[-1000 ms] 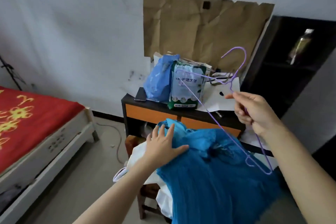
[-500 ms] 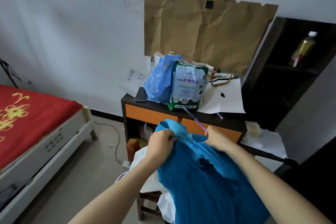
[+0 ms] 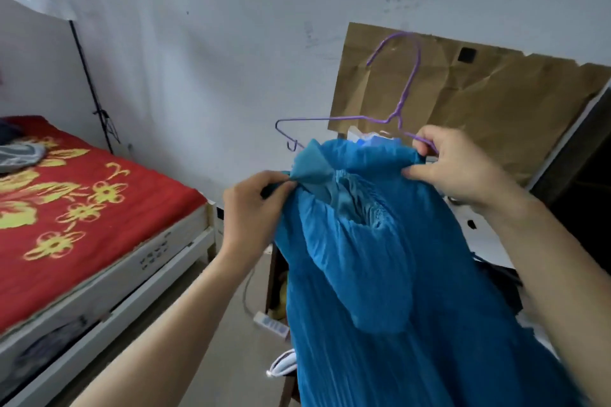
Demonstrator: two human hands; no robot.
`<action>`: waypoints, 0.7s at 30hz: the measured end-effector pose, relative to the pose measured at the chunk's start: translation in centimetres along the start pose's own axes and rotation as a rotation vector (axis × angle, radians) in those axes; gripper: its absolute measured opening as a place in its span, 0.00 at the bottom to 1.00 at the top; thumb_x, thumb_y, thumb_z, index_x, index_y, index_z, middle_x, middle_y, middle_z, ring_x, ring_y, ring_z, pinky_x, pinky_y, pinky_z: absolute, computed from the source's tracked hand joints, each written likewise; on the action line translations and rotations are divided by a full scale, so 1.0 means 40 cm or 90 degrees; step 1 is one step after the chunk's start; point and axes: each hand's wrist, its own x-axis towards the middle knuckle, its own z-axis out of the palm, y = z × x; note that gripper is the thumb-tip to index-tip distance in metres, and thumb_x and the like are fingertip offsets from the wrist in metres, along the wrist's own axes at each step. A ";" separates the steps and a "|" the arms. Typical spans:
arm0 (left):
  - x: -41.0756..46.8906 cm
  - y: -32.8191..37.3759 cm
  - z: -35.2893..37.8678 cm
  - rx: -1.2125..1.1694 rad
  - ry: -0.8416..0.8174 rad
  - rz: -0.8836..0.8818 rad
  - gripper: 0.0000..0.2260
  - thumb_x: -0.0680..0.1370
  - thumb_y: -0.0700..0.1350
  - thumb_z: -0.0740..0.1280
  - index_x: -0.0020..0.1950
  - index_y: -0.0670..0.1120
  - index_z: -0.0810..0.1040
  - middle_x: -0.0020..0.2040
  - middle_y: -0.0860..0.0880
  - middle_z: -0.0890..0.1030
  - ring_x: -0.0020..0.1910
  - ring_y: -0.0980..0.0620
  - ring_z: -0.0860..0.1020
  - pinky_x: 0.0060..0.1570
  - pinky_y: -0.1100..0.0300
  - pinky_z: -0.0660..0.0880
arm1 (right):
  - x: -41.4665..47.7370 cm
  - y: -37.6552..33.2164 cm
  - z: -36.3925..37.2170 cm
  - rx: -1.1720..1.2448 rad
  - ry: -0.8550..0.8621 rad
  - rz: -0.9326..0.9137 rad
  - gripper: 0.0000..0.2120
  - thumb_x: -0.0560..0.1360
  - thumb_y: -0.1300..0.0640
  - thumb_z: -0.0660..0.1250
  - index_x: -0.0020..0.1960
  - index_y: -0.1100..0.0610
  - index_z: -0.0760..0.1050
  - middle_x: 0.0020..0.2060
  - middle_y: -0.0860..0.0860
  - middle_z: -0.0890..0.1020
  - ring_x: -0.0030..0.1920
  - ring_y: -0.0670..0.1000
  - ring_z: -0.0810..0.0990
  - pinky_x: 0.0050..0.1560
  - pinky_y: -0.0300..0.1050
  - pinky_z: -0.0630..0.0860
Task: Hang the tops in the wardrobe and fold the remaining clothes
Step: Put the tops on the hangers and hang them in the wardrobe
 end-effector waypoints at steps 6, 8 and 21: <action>0.166 -0.074 -0.370 0.028 0.122 0.033 0.08 0.72 0.35 0.71 0.47 0.46 0.81 0.35 0.59 0.78 0.32 0.70 0.76 0.40 0.72 0.73 | 0.129 -0.342 0.204 0.078 0.018 -0.131 0.19 0.71 0.68 0.67 0.34 0.53 0.60 0.30 0.50 0.63 0.29 0.49 0.59 0.24 0.35 0.57; 0.205 -0.117 -0.497 0.080 0.146 0.045 0.06 0.72 0.35 0.71 0.47 0.44 0.82 0.36 0.58 0.78 0.31 0.71 0.75 0.38 0.75 0.71 | 0.161 -0.447 0.291 0.104 0.011 -0.158 0.18 0.70 0.68 0.66 0.34 0.53 0.60 0.30 0.50 0.63 0.30 0.49 0.60 0.25 0.34 0.58; 0.254 -0.357 -1.185 0.364 0.306 -0.046 0.04 0.72 0.35 0.70 0.44 0.40 0.84 0.39 0.51 0.81 0.38 0.57 0.76 0.40 0.80 0.65 | 0.281 -1.021 0.878 0.188 -0.126 -0.337 0.19 0.72 0.68 0.65 0.33 0.54 0.58 0.29 0.49 0.65 0.30 0.47 0.62 0.29 0.34 0.60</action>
